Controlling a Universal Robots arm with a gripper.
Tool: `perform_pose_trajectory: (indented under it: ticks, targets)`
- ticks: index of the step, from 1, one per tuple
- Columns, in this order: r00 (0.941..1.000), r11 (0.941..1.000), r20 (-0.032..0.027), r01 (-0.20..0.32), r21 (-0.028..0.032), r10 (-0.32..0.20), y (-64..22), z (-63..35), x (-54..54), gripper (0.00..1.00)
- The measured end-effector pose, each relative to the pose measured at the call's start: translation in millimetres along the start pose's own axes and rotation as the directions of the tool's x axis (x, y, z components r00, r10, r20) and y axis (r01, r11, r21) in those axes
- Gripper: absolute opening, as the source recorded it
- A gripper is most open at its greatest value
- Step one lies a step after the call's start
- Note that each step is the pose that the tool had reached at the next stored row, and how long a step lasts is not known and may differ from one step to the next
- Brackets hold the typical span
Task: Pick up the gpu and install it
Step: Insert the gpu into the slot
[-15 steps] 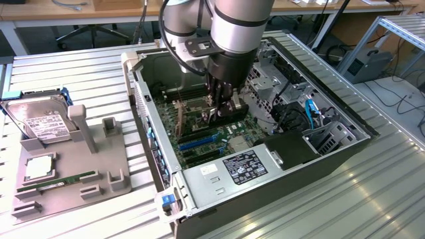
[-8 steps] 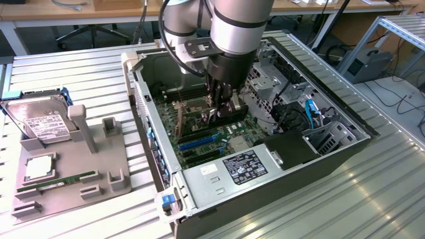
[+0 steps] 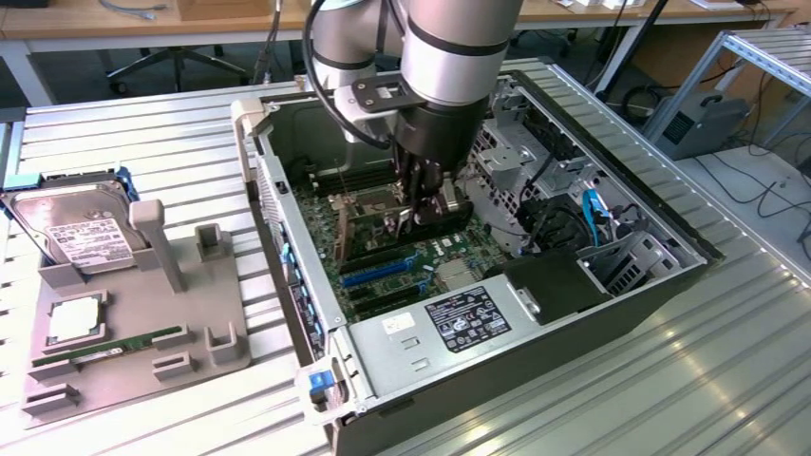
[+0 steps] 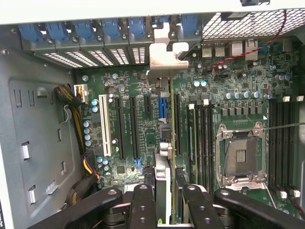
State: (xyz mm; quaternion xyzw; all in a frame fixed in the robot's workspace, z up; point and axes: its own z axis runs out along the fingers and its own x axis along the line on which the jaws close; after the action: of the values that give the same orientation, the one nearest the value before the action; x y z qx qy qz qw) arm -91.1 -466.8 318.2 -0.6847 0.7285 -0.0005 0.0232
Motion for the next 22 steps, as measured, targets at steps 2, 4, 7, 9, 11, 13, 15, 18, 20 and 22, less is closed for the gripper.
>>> perform_pose_trajectory:
  ticks: [2, 4, 7, 9, 11, 13, 15, 18, 20, 22]
  targets:
    - [1.0000, 1.0000, 0.0000, 0.000, 0.0000, 0.000, 0.1, 0.3, 0.1, 0.27]
    - [1.0000, 1.0000, 0.0000, 0.000, 0.0000, 0.000, 0.2, 0.8, 0.1, 0.27]
    - [1.0000, 1.0000, 0.0000, 0.000, 0.0000, 0.000, 0.5, 3.4, 0.5, 0.27]
    - [1.0000, 1.0000, 0.0000, 0.000, 0.0000, 0.000, 0.5, 3.7, 0.6, 0.27]
    - [1.0000, 1.0000, -0.0001, 0.000, 0.0000, 0.000, 0.7, 4.1, 0.7, 0.27]
    - [1.0000, 1.0000, 0.0000, 0.000, 0.0000, 0.000, 0.7, 4.4, 0.7, 0.27]
    - [1.0000, 1.0000, 0.0000, 0.000, 0.0000, 0.000, 0.8, 4.6, 0.8, 0.27]
    - [1.0000, 1.0000, -0.0001, 0.000, 0.0000, 0.000, 1.0, 5.2, 0.8, 0.27]
    - [1.0000, 1.0000, -0.0001, 0.000, 0.0000, 0.000, 1.1, 5.5, 0.9, 0.27]
    - [1.0000, 1.0000, 0.0000, 0.000, 0.0000, 0.000, 1.2, 5.8, 0.9, 0.27]
